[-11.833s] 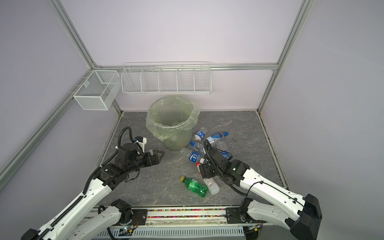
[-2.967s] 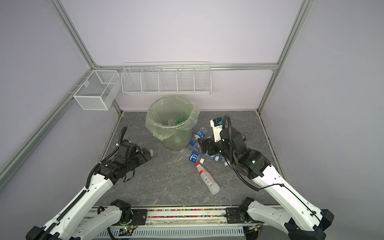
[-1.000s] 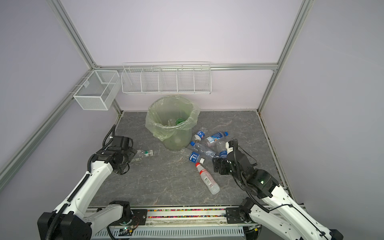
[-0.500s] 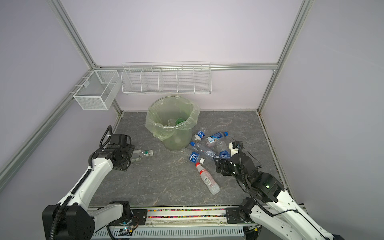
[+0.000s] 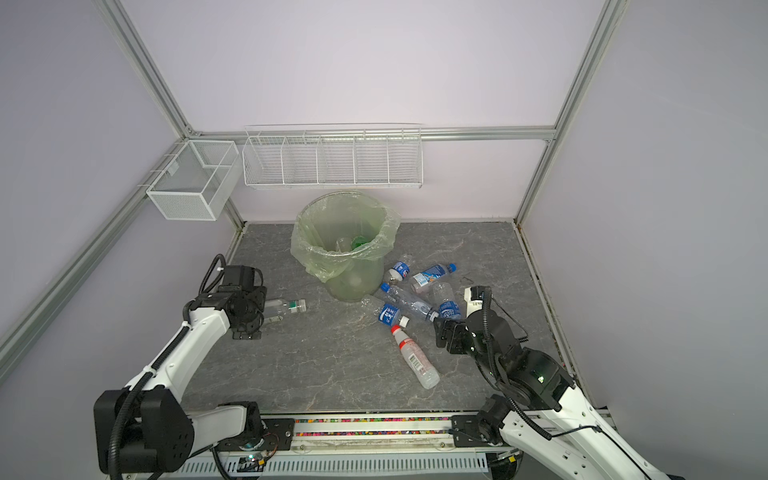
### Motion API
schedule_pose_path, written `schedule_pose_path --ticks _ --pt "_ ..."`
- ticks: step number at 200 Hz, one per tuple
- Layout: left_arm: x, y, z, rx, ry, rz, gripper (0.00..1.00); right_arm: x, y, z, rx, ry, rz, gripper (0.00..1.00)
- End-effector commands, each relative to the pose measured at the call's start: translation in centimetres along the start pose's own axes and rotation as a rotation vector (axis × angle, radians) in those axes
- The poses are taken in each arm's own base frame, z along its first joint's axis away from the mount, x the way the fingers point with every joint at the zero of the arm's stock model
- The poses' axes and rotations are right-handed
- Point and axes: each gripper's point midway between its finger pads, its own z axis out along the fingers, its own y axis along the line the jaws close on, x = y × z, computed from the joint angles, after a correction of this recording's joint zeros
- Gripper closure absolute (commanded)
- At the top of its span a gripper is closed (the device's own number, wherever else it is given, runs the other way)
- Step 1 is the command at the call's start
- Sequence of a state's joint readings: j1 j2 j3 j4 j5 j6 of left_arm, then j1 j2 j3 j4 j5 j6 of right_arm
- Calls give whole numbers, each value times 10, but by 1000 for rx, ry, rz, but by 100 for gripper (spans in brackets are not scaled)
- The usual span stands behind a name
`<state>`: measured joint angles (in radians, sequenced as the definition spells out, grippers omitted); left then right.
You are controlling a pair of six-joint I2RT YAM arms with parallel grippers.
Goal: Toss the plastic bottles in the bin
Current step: 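Lower the left gripper over the clear green-ringed bottle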
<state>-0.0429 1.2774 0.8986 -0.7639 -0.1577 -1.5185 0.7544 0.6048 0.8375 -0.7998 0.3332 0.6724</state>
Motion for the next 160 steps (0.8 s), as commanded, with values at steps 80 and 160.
schedule_pose_path --ticks 80,160 --pt "17 -6 28 -298 169 32 5 5 -12 -2 38 -3 46 12" --pt "8 12 48 -355 131 -6 7 8 -20 -4 61 -19 62 12"
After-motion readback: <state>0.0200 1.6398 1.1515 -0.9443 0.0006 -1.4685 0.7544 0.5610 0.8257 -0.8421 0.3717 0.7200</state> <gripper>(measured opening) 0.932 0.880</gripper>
